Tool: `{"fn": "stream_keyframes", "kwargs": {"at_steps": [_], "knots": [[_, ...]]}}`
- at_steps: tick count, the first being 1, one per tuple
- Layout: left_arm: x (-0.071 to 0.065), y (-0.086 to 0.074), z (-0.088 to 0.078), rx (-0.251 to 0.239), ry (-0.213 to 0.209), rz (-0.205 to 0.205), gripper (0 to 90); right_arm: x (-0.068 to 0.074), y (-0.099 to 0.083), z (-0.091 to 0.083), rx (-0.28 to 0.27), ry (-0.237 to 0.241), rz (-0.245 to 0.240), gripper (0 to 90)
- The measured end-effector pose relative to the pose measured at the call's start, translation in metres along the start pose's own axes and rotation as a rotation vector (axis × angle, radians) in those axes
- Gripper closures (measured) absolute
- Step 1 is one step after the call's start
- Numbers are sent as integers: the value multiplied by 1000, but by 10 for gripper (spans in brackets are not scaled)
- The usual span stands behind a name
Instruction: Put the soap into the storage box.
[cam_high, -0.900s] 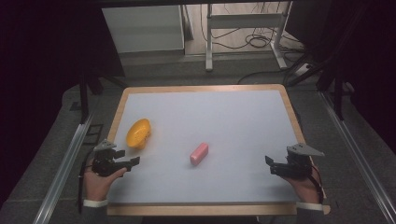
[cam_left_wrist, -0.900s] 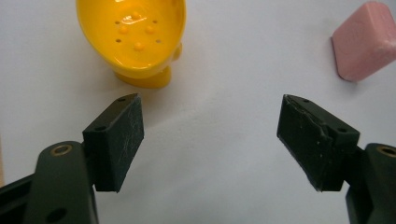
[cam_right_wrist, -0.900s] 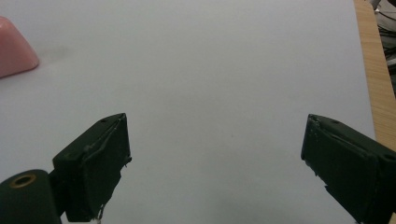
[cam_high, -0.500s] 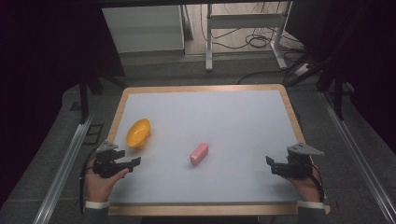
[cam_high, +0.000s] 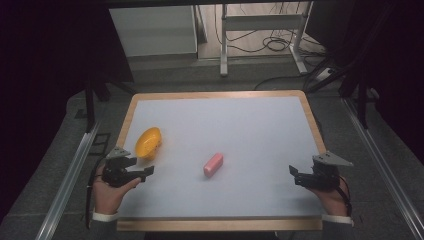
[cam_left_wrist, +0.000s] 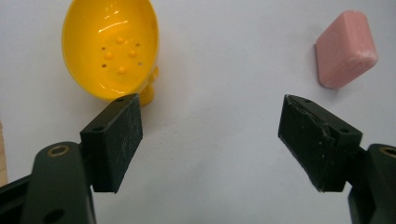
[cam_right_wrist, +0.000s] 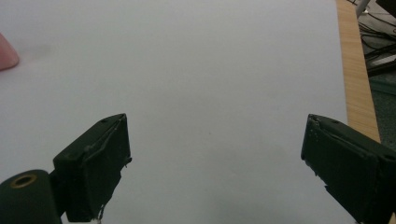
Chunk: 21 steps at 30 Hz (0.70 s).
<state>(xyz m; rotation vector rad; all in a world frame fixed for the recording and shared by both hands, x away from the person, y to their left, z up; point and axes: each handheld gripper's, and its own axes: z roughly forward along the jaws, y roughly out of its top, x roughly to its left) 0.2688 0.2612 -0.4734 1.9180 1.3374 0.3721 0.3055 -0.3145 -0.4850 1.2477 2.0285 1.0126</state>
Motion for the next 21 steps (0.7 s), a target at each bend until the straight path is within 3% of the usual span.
{"fn": "stream_keyframes", "kwargs": {"at_steps": [21], "knots": [[-21, 25, 7, 36, -4, 66, 217, 0, -3, 0, 18, 3, -17, 79]]}}
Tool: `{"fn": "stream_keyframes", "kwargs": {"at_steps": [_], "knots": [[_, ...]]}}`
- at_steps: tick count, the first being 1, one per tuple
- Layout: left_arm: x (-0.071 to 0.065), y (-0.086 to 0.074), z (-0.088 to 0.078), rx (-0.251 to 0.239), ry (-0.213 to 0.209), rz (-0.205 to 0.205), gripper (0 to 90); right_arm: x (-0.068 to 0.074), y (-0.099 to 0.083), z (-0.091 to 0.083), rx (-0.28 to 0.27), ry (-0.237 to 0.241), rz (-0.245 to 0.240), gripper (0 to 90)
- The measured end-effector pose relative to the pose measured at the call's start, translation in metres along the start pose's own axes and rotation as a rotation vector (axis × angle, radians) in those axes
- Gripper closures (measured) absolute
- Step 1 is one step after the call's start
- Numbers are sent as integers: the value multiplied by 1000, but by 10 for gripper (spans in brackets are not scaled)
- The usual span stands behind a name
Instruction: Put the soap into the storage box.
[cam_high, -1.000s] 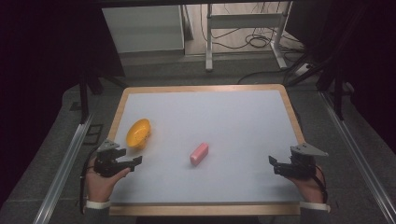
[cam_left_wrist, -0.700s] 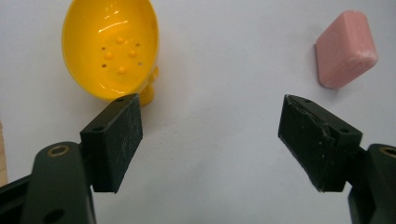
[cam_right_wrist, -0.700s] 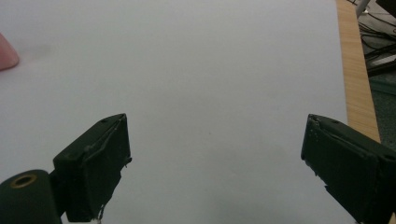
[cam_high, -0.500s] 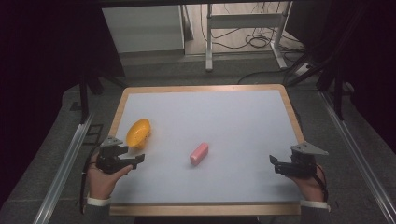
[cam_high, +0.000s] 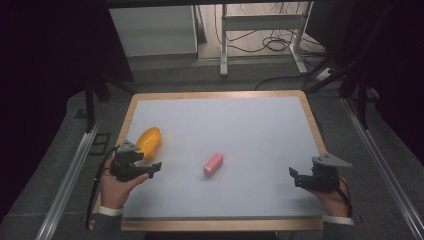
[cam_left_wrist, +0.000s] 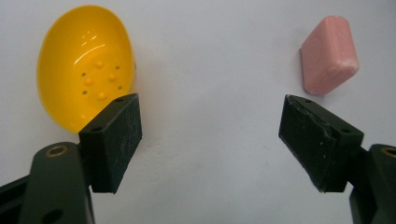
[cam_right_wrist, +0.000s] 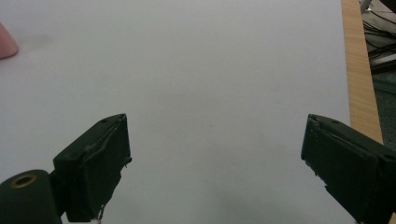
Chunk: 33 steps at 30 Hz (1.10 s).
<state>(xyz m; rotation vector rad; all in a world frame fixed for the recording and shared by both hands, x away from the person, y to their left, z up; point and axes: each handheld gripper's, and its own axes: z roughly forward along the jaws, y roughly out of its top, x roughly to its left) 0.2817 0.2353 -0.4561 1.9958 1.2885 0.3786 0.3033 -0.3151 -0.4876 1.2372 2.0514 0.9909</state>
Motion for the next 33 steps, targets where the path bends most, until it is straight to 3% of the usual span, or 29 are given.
{"fn": "stream_keyframes", "kwargs": {"at_steps": [12, 19, 33], "knots": [[-13, 14, 7, 23, -16, 52, 214, 0, -1, 2, 12, -6, -8, 78], [-19, 17, 8, 10, -5, 79, 220, 1, -1, 2, 13, -7, -12, 79], [-41, 34, 21, 65, -8, 128, 223, 1, -2, 3, 21, -12, -17, 80]]}}
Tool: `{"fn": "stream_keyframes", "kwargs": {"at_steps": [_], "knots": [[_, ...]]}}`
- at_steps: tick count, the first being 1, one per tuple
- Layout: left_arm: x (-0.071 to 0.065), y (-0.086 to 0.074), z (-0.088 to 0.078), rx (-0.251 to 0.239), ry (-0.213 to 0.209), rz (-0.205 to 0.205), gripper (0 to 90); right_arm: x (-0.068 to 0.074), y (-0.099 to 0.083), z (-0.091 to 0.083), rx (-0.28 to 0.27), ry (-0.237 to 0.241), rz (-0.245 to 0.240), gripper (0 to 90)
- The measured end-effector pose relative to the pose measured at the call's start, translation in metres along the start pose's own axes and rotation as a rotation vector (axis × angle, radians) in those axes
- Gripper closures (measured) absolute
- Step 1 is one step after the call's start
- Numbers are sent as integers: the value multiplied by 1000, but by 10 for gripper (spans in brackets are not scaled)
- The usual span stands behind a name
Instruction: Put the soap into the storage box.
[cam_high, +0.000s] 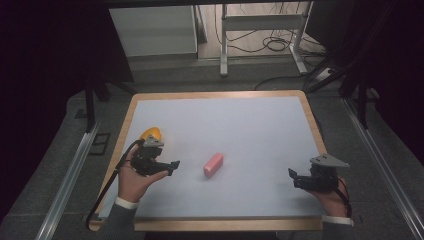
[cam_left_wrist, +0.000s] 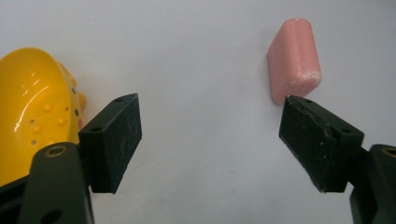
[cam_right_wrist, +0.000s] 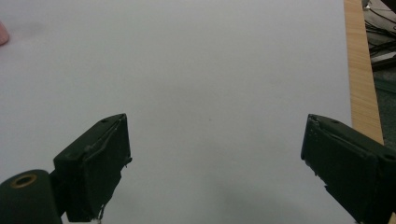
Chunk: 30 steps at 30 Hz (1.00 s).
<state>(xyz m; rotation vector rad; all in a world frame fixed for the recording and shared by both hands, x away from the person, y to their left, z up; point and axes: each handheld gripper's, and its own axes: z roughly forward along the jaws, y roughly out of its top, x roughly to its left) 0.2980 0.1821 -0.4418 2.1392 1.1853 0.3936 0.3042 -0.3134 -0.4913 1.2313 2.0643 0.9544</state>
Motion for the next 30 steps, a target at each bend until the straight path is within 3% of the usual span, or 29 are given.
{"fn": "stream_keyframes", "kwargs": {"at_steps": [6, 11, 20, 30], "knots": [[-5, 5, 5, 17, -1, 8, 236, 0, 0, 0, -3, -3, 0, 80], [-16, 14, 13, 39, -18, 37, 225, 1, 0, 1, 5, -1, -2, 79], [-29, 26, 19, 38, -32, 73, 233, 0, 0, 1, 3, -9, 2, 79], [-32, 34, 26, 56, -44, 63, 233, 0, 0, 2, 8, -11, 2, 79]]}}
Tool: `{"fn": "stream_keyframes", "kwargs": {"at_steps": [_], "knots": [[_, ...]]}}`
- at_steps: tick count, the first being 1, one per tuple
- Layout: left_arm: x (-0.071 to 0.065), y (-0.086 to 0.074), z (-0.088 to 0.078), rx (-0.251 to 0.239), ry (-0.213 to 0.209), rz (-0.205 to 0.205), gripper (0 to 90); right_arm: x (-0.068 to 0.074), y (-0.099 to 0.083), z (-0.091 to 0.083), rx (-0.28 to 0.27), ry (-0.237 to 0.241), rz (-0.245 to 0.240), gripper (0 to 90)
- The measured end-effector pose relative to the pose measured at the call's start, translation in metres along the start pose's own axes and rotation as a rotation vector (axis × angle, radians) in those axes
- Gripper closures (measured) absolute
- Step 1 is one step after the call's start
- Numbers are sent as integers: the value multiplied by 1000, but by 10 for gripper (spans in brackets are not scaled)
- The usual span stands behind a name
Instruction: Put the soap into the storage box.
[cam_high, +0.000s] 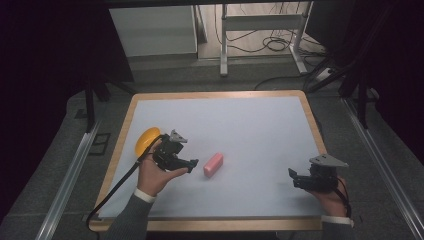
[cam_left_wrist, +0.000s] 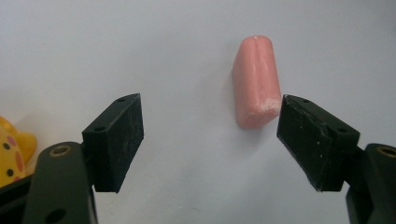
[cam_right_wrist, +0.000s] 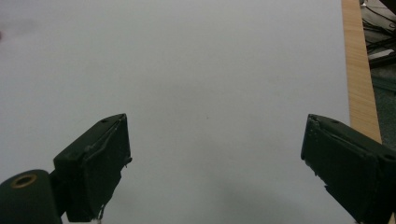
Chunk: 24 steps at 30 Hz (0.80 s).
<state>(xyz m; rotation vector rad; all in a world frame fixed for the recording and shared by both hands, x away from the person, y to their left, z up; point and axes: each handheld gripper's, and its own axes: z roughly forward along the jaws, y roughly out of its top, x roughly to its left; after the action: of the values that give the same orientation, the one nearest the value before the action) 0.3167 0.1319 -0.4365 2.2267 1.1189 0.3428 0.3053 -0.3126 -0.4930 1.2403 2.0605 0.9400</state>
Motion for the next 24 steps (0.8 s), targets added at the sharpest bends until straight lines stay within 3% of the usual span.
{"fn": "stream_keyframes", "kwargs": {"at_steps": [4, 11, 13, 16, 24], "knots": [[-1, 3, 6, 29, 19, -1, 241, 0, 0, 1, 4, 1, -1, 80], [-7, 12, 11, 28, -12, 9, 238, 0, -1, 2, 8, -3, 1, 79], [-11, 14, 15, 40, 1, 18, 234, -1, -1, 2, 10, -5, 3, 80], [-22, 17, 21, 56, -13, 41, 232, -2, -1, 2, 17, -12, 11, 80], [-33, 22, 33, 76, -26, 57, 231, -1, -1, 3, 20, -17, 11, 80]]}}
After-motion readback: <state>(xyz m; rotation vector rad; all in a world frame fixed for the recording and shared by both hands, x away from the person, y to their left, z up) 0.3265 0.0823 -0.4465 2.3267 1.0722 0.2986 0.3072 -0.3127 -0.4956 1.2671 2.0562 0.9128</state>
